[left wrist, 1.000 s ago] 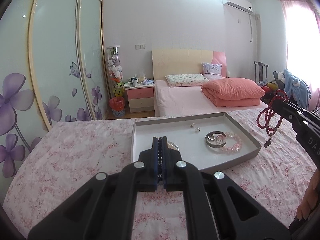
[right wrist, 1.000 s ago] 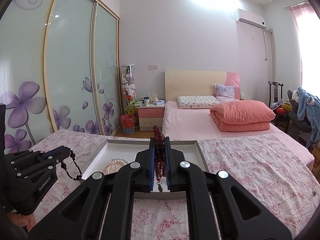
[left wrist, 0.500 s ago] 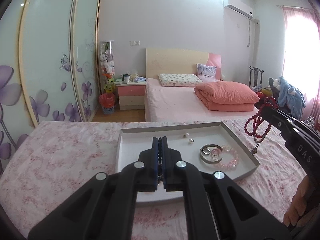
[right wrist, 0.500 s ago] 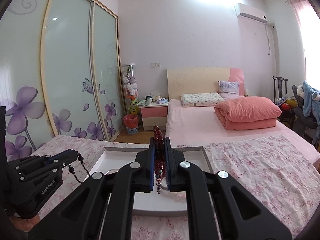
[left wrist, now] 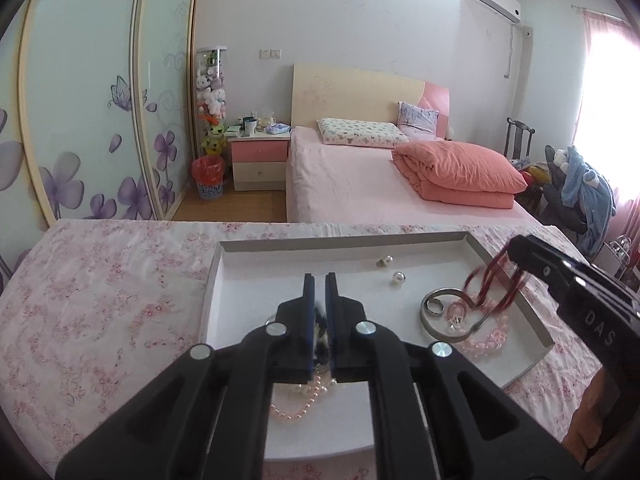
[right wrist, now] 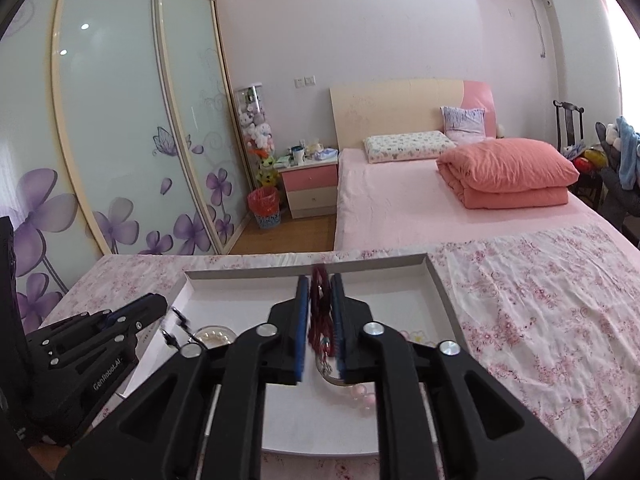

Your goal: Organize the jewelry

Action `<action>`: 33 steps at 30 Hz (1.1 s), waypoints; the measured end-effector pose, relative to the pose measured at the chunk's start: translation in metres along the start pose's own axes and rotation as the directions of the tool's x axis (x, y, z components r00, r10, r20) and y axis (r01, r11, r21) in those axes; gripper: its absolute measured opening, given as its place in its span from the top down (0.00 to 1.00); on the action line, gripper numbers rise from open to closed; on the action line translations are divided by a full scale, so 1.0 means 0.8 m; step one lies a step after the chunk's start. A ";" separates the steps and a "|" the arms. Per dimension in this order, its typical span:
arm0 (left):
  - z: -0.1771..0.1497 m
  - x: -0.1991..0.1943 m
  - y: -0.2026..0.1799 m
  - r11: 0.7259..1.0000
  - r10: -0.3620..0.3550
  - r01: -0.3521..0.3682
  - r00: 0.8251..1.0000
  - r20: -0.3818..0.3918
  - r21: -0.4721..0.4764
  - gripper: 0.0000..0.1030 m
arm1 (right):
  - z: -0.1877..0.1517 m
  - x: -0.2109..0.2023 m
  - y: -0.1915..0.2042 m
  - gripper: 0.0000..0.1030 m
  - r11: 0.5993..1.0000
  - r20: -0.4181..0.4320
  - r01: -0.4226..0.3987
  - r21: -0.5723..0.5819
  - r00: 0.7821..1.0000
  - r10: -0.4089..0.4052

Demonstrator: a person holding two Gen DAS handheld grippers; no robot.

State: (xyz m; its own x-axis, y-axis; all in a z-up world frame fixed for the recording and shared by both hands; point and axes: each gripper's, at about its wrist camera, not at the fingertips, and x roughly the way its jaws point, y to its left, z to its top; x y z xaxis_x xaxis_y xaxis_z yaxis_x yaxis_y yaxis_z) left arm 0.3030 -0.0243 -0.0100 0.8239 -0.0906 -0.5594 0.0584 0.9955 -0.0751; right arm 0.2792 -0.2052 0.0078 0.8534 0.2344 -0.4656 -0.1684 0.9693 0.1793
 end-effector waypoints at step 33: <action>-0.033 -0.213 0.038 0.994 0.109 -0.104 0.977 0.185 -0.037 0.35 | -0.018 -0.174 0.004 0.12 0.999 0.141 0.039 0.030 0.989 -0.043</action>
State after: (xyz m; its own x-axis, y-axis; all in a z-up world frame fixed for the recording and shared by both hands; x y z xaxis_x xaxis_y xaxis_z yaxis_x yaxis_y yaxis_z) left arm 0.1497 0.0204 0.0615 0.9153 0.0255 -0.4019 -0.0483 0.9977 -0.0468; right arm 0.1526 -0.2338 0.0606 0.9209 0.1798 -0.3457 -0.1203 0.9750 0.1865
